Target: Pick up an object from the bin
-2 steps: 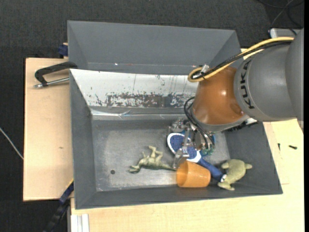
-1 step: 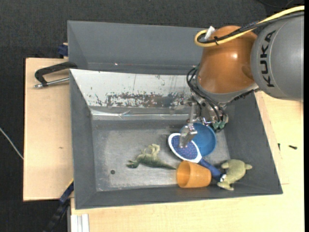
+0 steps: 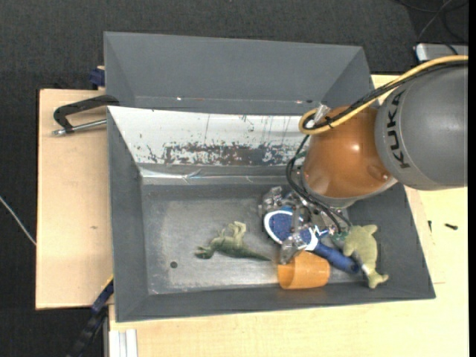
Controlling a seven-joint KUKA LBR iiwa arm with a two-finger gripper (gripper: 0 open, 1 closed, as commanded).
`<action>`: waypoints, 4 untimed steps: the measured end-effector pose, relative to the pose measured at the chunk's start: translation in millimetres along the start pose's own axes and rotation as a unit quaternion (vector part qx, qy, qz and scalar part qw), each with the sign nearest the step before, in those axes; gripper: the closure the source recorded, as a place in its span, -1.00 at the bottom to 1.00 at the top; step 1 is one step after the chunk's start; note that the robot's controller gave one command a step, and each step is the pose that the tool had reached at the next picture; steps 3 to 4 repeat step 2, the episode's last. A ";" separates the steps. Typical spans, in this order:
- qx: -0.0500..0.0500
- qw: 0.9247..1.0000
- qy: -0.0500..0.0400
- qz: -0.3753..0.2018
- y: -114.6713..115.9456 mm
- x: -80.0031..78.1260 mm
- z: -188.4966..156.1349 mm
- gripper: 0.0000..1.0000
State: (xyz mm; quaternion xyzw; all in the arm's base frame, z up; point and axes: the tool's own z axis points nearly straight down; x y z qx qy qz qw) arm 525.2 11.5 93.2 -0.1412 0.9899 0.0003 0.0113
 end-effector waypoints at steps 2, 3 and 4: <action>-0.001 0.996 0.004 -0.088 9.7 -12.7 -160.3 1.00; -0.001 0.996 0.004 -0.088 9.7 -12.7 -160.3 1.00; -0.001 0.996 0.004 -0.088 9.7 -12.7 -160.3 1.00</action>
Offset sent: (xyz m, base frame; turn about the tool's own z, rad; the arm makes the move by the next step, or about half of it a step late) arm 0.0000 0.0000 0.0000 0.0000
